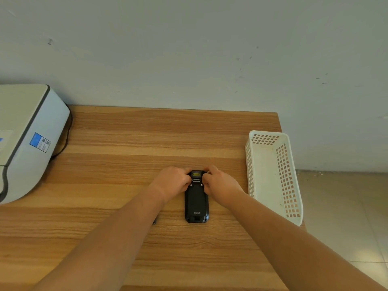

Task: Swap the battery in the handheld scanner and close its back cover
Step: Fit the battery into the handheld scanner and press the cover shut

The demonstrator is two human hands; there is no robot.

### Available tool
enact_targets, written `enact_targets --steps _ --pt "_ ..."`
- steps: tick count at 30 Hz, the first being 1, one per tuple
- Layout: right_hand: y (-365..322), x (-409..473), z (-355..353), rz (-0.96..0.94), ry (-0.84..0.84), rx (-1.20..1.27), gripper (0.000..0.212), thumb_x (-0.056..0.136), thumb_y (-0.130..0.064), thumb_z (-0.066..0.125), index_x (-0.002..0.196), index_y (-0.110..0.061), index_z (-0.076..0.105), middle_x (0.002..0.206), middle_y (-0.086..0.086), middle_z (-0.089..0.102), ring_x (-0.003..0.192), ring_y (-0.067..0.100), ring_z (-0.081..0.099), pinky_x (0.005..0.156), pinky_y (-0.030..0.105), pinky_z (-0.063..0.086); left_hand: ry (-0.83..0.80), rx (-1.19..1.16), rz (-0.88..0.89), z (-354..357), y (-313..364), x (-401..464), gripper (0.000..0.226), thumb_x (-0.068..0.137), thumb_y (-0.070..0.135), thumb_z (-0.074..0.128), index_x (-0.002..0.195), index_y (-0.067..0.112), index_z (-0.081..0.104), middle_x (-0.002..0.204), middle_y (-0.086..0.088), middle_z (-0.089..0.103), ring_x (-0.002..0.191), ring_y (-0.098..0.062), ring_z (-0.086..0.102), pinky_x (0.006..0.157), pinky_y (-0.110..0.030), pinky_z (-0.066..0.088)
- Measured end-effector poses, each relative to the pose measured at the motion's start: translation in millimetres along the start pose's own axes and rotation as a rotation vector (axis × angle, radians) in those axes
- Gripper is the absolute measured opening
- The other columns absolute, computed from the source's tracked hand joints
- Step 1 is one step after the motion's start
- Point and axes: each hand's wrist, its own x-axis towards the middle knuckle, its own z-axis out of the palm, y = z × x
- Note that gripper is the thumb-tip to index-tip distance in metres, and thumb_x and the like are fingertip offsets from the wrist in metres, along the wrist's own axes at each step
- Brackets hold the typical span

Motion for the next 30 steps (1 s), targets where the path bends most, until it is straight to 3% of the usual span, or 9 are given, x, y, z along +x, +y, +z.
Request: enact_targets --steps 12,15,21,26,30 --pt "0.7 9.2 2.0 0.001 0.019 -0.072 0.026 0.098 -0.026 0.050 0.116 -0.011 0.060 0.119 0.006 0.049 0.089 0.023 0.059 0.074 0.032 0.051 -0.063 0.070 0.019 -4.1 0.1 2.8 0.027 0.099 0.023 0.046 0.113 0.011 0.067 0.134 -0.006 0.055 0.099 -0.027 0.064 0.078 -0.039 0.053" --pt "2.8 12.8 1.1 -0.007 0.030 -0.052 0.027 0.098 -0.027 0.050 0.118 -0.013 0.061 0.120 0.005 0.050 0.091 0.024 0.061 0.079 0.035 0.053 -0.058 0.068 0.013 -3.4 0.2 2.4 0.028 0.099 0.023 0.046 0.114 0.012 0.067 0.136 -0.005 0.055 0.100 -0.027 0.064 0.079 -0.040 0.053" --pt "9.6 4.5 6.4 -0.057 0.028 0.030 0.024 0.097 -0.027 0.053 0.114 -0.015 0.064 0.123 0.002 0.052 0.093 0.021 0.061 0.083 0.035 0.054 -0.004 0.013 -0.025 -3.8 -2.5 6.7 0.023 0.099 0.021 0.045 0.108 0.012 0.065 0.110 -0.004 0.066 0.096 -0.023 0.064 0.080 -0.037 0.053" --pt "12.7 0.3 3.8 -0.073 0.039 0.067 0.024 0.097 -0.026 0.052 0.115 -0.016 0.064 0.129 -0.002 0.052 0.099 0.019 0.060 0.086 0.033 0.053 0.005 -0.115 -0.001 -1.9 -7.4 -2.6 0.026 0.099 0.023 0.048 0.115 0.014 0.067 0.144 0.003 0.051 0.112 -0.020 0.061 0.089 -0.036 0.051" --pt "11.8 -1.4 1.3 -0.095 0.056 0.060 0.024 0.097 -0.026 0.052 0.115 -0.015 0.065 0.132 -0.002 0.051 0.102 0.018 0.059 0.085 0.031 0.051 0.044 -0.176 -0.001 4.0 -8.1 -7.8 0.027 0.099 0.024 0.051 0.115 0.016 0.070 0.150 0.004 0.043 0.114 -0.019 0.061 0.093 -0.035 0.050"
